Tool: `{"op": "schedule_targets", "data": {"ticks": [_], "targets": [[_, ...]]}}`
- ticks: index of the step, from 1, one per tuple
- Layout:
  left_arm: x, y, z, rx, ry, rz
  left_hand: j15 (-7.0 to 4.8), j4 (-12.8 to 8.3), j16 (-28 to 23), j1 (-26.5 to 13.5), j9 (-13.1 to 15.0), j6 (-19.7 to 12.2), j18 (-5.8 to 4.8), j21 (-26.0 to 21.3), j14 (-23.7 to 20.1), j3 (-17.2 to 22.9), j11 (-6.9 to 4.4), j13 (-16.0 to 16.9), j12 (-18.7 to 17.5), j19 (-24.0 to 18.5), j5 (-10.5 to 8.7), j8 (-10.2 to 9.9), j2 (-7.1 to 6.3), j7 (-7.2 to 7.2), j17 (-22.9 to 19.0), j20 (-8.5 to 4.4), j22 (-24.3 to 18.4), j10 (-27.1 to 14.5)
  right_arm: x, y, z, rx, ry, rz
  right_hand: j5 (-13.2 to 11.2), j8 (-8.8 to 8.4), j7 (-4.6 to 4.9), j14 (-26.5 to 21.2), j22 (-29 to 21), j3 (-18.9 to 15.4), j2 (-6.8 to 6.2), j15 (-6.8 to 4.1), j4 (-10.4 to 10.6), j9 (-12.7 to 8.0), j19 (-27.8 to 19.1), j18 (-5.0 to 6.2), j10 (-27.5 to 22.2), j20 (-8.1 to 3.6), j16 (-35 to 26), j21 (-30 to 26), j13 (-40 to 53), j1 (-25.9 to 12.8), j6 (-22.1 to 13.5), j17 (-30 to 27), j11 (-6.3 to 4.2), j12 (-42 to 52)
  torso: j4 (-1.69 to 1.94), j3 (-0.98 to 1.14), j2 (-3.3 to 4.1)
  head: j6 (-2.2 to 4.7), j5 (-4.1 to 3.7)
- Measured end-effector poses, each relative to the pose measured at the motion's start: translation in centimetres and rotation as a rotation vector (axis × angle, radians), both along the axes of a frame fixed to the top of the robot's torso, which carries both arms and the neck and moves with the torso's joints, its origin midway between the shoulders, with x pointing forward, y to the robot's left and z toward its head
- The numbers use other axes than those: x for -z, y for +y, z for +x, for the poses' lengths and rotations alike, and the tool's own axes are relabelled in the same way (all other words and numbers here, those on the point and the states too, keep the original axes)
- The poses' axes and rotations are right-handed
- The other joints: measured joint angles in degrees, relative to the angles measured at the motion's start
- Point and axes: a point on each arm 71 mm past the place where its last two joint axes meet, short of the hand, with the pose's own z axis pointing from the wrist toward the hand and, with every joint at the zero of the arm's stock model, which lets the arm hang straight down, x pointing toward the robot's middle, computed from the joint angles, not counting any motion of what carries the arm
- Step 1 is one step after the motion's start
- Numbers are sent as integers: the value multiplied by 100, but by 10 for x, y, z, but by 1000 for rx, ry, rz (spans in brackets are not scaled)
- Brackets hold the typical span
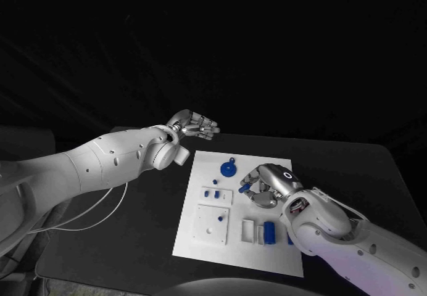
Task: Assemble the parts on the task board
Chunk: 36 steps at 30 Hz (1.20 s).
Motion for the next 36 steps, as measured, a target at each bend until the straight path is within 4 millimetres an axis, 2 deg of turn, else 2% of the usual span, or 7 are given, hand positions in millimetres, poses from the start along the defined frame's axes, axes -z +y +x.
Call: {"op": "schedule_targets", "data": {"ticks": [4,12,20,26,36], "targets": [[1,-3,1,2,0,0,0,0,0,0,0,0,0,0,0,0,0,0,0,0,0,0,0,0,0,0,0,0,6,19,-8,-43,16,18,-16,-16,0,0,0,0,0,0,0,0,0,-1,0,0,0,0,0,0,0,0,0,0,-1,-7,-4,5,26],[2,-8,3,7,1,-2,0,0,0,0,0,0,0,0,0,0,0,0,0,0,0,0,0,0,0,0,0,0,26,61,-30,-137,63,33,19,5,0,0,-1,-5,0,0,-38,0,0,-3,0,1,0,-14,-1,-1,-2,-1,0,-1,7,-8,-11,4,95],[4,-16,3,18,3,-6,0,0,0,-10,0,0,0,0,0,0,0,0,0,0,0,0,10,0,0,0,0,0,47,88,-48,-209,107,21,52,5,0,-12,-1,-24,33,-12,-119,0,0,-6,0,1,0,-55,-1,-61,-4,-16,-1,-3,21,-8,-14,-18,168],[4,-17,3,23,7,-9,0,0,0,-24,0,0,0,0,0,0,0,0,0,0,0,0,24,0,0,0,0,0,60,95,-55,-237,130,-3,52,5,7,-12,-2,-40,62,-11,-136,1,0,-8,-1,2,0,-80,-3,-86,-13,-19,-1,-3,24,-7,-14,-48,194],[4,-18,2,26,12,-13,0,0,0,-24,0,0,0,0,0,0,0,0,0,0,0,0,24,0,0,0,0,0,72,92,-58,-252,151,-57,52,2,8,-12,-2,-62,105,-11,-177,1,0,-12,-2,2,0,-80,-3,-73,-15,-27,-2,-14,18,-4,-14,-88,228]]}}
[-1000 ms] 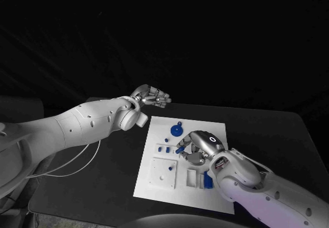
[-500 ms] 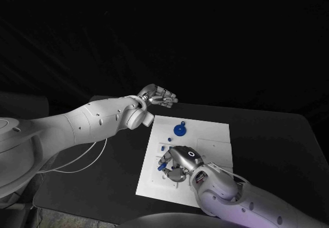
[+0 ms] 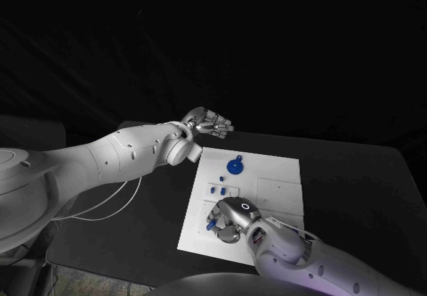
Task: Assemble the parts on the task board
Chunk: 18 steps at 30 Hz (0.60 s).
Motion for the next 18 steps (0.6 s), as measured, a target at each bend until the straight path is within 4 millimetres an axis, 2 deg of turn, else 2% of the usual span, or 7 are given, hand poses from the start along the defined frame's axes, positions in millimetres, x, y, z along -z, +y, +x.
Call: {"op": "schedule_targets", "data": {"ticks": [8,18], "targets": [[0,1,0,-1,2,-1,0,0,0,1,0,0,0,0,0,0,0,0,0,0,0,0,-1,0,0,0,0,0,1,-3,-1,-8,-10,-29,0,-3,2,0,0,5,7,0,-7,0,0,-26,-9,0,0,0,1,-7,-5,0,-9,11,-4,7,0,-18,10],[0,3,0,-3,4,0,0,0,0,1,0,0,0,0,0,0,0,0,0,0,0,0,-1,0,0,0,0,0,0,-5,-1,12,-38,-51,-1,-17,-7,1,-1,30,7,1,-47,4,0,-28,-10,0,0,0,2,-7,-3,0,-10,11,-7,4,0,-37,23]]}}
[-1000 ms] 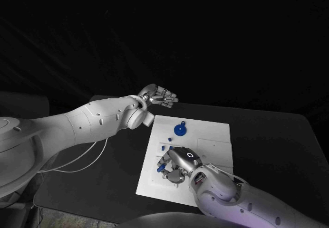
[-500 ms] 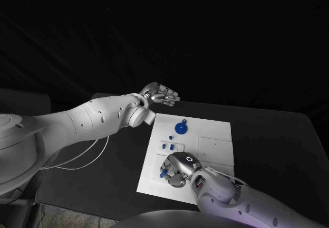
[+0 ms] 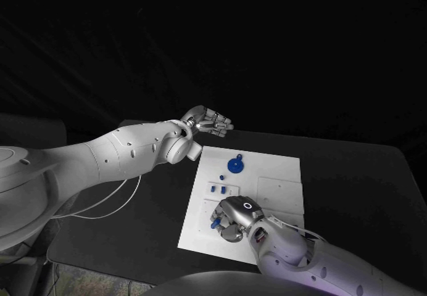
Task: Assemble the parts on the task board
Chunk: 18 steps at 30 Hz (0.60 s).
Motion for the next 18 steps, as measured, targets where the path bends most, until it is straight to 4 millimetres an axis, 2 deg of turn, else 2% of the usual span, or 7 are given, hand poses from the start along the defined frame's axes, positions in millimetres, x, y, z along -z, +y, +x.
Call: {"op": "schedule_targets", "data": {"ticks": [18], "targets": [[0,-1,0,4,4,-1,0,0,0,0,0,0,0,0,0,0,0,0,0,0,0,0,0,0,0,0,0,0,2,0,2,26,-12,-45,-5,20,-2,2,-1,19,-2,2,19,6,0,-1,12,0,0,37,2,0,15,1,11,-2,4,-10,-4,-15,1]]}}
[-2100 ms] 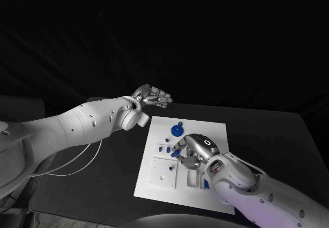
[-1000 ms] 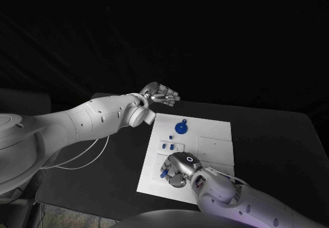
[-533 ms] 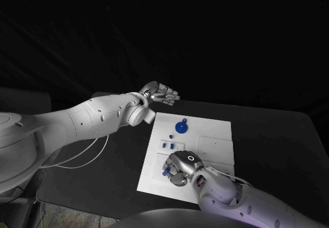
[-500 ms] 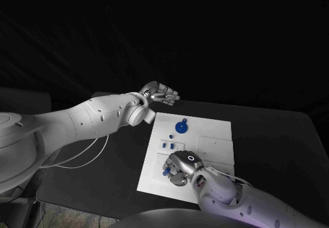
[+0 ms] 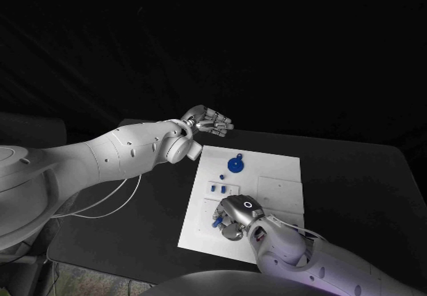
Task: Assemble the parts on the task board
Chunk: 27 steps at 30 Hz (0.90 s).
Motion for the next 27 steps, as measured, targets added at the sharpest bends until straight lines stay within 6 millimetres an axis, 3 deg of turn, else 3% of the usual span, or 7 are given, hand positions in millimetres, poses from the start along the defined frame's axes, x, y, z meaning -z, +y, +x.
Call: {"op": "schedule_targets", "data": {"ticks": [27], "targets": [[0,-1,0,5,4,-1,1,15,0,0,0,0,0,0,-43,-15,22,0,0,-21,0,0,0,0,0,21,0,-22,3,5,-3,-1,-4,-18,-17,1,-1,9,-1,-2,-19,9,-1,28,0,-4,0,0,0,0,-4,-17,-23,0,-1,7,1,6,3,16,-18]]}}
